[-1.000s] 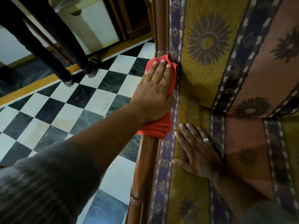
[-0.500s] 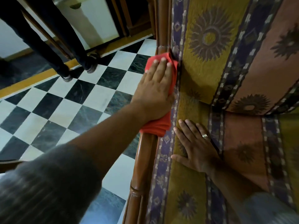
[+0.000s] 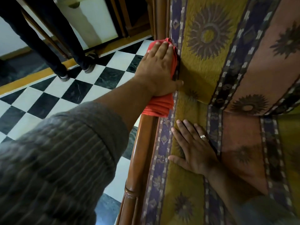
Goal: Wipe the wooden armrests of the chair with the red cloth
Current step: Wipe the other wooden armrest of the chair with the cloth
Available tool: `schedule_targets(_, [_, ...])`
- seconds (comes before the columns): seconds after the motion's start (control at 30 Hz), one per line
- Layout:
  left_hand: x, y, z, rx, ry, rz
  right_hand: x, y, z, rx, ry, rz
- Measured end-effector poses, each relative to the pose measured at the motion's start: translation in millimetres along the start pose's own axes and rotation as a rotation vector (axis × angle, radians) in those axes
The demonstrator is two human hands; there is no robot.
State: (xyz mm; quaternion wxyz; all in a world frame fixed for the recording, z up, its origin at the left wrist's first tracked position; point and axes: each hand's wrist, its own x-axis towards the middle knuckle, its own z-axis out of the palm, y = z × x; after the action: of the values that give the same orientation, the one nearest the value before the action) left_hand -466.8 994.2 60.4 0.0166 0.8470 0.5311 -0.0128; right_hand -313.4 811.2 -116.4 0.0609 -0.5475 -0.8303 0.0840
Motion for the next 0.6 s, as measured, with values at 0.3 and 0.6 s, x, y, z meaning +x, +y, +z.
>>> schedule_targets(0.3, [-30, 6, 11, -0.074, 0.048, -0.028, 0, 0, 0, -0.008, -0.014, 0.012])
schedule_targets(0.6, [-15, 3, 6, -0.105, 0.065, -0.037, 0, -1, 1, 0.003, -0.009, 0.014])
